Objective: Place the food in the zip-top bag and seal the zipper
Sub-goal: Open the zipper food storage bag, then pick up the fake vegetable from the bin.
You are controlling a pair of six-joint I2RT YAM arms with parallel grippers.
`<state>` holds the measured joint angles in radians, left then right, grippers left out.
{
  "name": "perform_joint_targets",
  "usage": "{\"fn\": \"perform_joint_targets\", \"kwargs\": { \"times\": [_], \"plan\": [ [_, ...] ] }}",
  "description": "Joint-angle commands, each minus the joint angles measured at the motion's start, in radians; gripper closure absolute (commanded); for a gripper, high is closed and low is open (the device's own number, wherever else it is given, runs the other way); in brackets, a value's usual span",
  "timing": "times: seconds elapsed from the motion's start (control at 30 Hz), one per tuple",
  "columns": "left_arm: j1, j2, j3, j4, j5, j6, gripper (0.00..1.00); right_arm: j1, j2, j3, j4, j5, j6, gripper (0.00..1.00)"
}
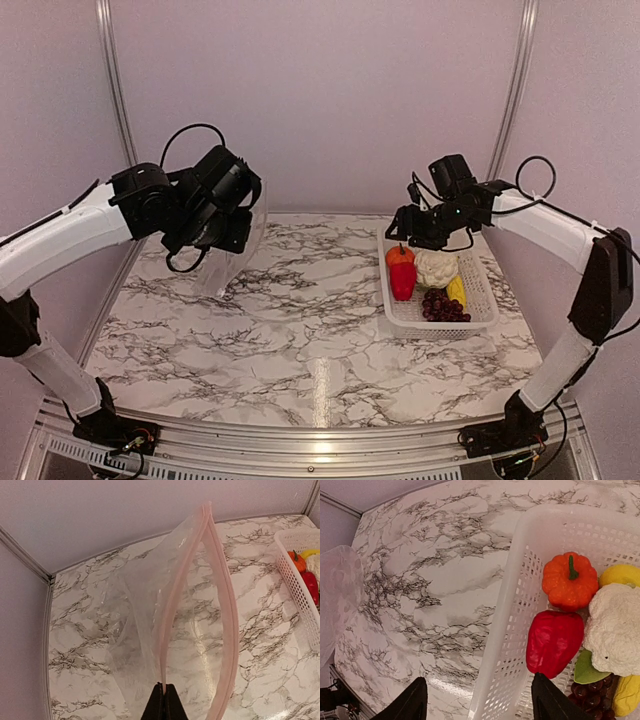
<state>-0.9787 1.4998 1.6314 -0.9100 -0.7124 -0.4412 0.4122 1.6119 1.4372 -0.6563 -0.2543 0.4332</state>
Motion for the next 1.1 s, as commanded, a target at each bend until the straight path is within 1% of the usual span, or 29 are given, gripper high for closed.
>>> {"fn": "perform_joint_targets", "kwargs": {
  "times": [0.0,0.07,0.1,0.4,0.53,0.63,0.7,0.83,0.97,1.07],
  "plan": [
    [-0.003,0.086,-0.004,0.099,0.221,-0.029,1.00,0.003,0.064,-0.027,-0.035,0.131,-0.013,0.27],
    [-0.003,0.091,-0.021,0.156,0.260,-0.046,1.00,0.003,0.081,-0.027,-0.032,0.180,-0.004,0.21],
    [-0.003,0.091,-0.035,0.190,0.284,-0.049,1.00,0.003,0.088,-0.030,-0.026,0.200,-0.002,0.19],
    [0.003,0.096,-0.134,0.324,0.414,-0.102,1.00,0.006,0.184,-0.040,-0.015,0.226,-0.003,0.18],
    [0.004,0.096,-0.143,0.345,0.422,-0.112,1.00,0.010,0.208,-0.066,0.014,0.227,0.011,0.18],
    [0.005,0.094,-0.146,0.347,0.418,-0.113,1.00,0.016,0.233,-0.052,0.009,0.249,0.017,0.19],
    [0.006,0.089,-0.152,0.347,0.416,-0.118,1.00,0.021,0.246,-0.047,0.010,0.300,0.023,0.19],
    [0.007,0.080,-0.156,0.341,0.414,-0.121,1.00,0.030,0.271,-0.057,0.038,0.348,0.024,0.18],
    [0.008,0.065,-0.189,0.348,0.407,-0.141,1.00,0.030,0.310,-0.059,0.064,0.359,0.028,0.22],
    [0.008,0.055,-0.212,0.356,0.418,-0.158,1.00,0.031,0.320,-0.068,0.088,0.370,0.031,0.27]
  ]
}}
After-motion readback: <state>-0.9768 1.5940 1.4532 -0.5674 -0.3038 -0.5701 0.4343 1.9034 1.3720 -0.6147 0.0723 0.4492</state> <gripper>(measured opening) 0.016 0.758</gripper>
